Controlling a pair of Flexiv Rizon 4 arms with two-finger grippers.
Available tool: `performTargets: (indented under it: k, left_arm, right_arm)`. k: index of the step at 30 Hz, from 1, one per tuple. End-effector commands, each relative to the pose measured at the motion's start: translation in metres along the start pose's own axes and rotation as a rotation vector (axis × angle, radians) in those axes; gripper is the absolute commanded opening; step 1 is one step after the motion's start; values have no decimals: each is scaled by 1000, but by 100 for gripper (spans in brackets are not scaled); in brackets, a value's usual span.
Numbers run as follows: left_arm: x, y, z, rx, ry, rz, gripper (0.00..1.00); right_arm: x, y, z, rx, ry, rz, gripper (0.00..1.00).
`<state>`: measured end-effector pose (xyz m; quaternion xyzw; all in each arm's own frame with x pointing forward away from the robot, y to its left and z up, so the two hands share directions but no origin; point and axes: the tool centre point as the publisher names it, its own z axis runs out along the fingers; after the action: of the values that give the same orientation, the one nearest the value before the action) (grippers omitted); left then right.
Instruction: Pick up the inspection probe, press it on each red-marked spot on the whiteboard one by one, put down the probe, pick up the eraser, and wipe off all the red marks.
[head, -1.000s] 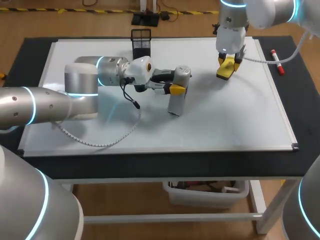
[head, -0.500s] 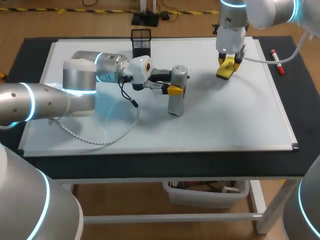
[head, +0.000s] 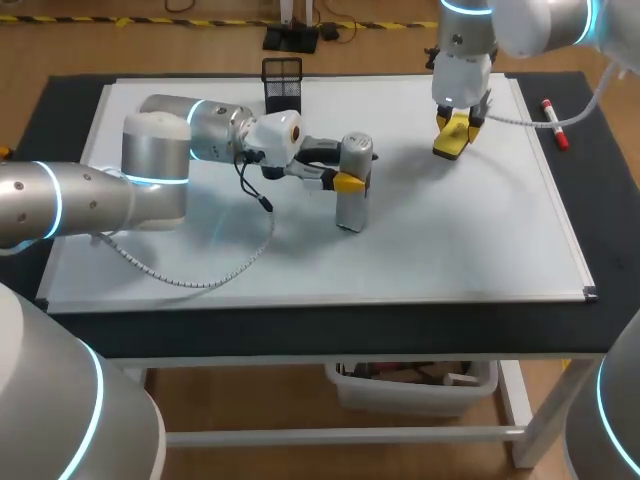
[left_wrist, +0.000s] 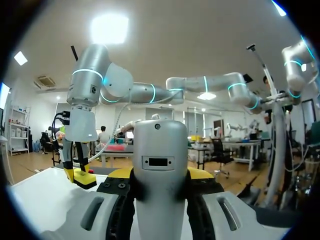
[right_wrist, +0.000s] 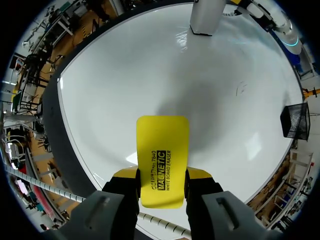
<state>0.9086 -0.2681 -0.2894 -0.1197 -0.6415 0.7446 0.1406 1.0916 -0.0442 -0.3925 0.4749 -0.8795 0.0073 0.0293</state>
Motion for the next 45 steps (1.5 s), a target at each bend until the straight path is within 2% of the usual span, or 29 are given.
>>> performTargets:
  k: [1, 8, 15, 21, 29, 45]
  left_arm:
    - [2, 1, 0, -3, -3, -3, 0]
    - [1, -2, 0, -1, -4, 3, 0]
    - [4, -19, -4, 17, -13, 24, 0]
    - [3, -29, -20, 28, -43, 28, 0]
    - [-2, -46, -65, 63, -123, 41, 0]
    - [-5, -67, -172, 66, -308, 70, 0]
  right_arm:
    - [1, -1, -2, 2, 3, -2, 0]
    - [1, -1, -2, 2, 3, -2, 0]
    - [1, -1, -2, 2, 3, -2, 0]
    - [1, -1, -2, 2, 3, -2, 0]
    - [1, -1, -2, 2, 3, -2, 0]
    - [1, -1, -2, 2, 3, -2, 0]
